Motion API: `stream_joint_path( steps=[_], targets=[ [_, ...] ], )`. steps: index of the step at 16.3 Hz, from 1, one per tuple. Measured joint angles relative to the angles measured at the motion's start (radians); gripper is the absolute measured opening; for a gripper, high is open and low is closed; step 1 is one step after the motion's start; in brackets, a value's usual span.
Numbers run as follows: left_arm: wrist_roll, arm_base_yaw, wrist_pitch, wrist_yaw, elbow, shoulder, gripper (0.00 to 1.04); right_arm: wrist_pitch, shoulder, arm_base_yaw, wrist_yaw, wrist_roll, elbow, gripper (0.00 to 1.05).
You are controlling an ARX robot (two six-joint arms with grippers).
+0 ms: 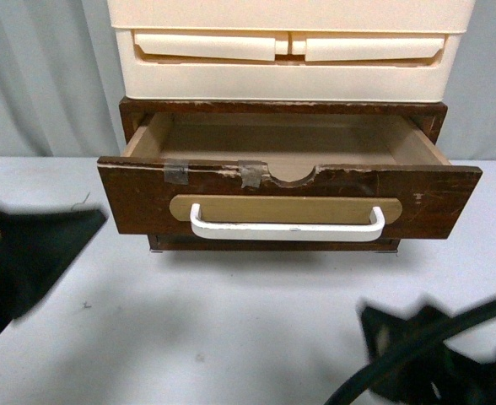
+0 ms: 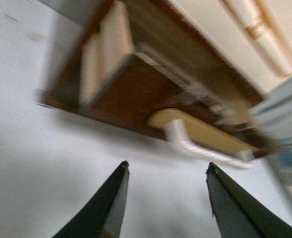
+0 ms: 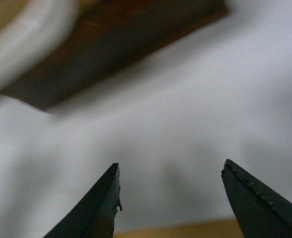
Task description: Open drawer
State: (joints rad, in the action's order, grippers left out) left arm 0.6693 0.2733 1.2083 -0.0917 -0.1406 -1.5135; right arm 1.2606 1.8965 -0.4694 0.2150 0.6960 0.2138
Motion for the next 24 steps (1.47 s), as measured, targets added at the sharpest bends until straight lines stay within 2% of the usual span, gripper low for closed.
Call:
stream_joint_path(
  steps=[2,5,7,8,9,10,12,14,15,16,17,21,24],
  targets=[
    [-0.166,-0.022,0.039,0.150,0.058,0.011,0.40,0.000,-0.024,0.043,0.111,-0.159,-0.079,0.56],
    [-0.363,-0.074,0.066,0.291,0.076,0.103,0.27,0.021,-0.143,0.117,0.163,-0.369,-0.124,0.43],
    [-0.558,-0.089,-0.008,0.256,0.090,0.268,0.05,0.034,-0.317,0.154,0.084,-0.586,-0.159,0.22],
    [-0.640,-0.150,-0.192,0.219,0.132,0.466,0.02,0.019,-0.575,0.251,0.010,-0.672,-0.206,0.02],
    [-0.650,-0.161,-0.258,0.199,0.132,0.551,0.02,-0.042,-0.670,0.270,-0.017,-0.679,-0.207,0.02],
    [-0.651,-0.178,-0.399,0.190,0.129,0.654,0.02,-0.145,-0.779,0.300,-0.039,-0.686,-0.208,0.02],
    [-0.652,-0.273,-0.540,0.102,0.130,0.826,0.02,-0.307,-0.954,0.335,-0.079,-0.689,-0.209,0.02],
    [-0.652,-0.272,-0.626,0.091,0.131,0.919,0.02,-0.471,-1.130,0.367,-0.109,-0.690,-0.209,0.02],
    [-0.652,-0.271,-0.673,0.092,0.131,0.960,0.02,-0.552,-1.208,0.430,-0.188,-0.690,-0.209,0.02],
    [-0.652,-0.271,-0.710,0.093,0.132,1.006,0.02,-0.635,-1.280,0.474,-0.196,-0.690,-0.203,0.02],
    [-0.652,-0.272,-0.740,0.093,0.132,1.044,0.02,-0.739,-1.371,0.475,-0.210,-0.690,-0.203,0.02],
    [-0.652,-0.272,-0.876,0.092,0.132,1.182,0.02,-0.894,-1.534,0.474,-0.212,-0.690,-0.203,0.02],
    [-0.652,-0.272,-0.904,0.092,0.132,1.210,0.02,-0.929,-1.568,0.474,-0.212,-0.690,-0.203,0.02]
  ],
)
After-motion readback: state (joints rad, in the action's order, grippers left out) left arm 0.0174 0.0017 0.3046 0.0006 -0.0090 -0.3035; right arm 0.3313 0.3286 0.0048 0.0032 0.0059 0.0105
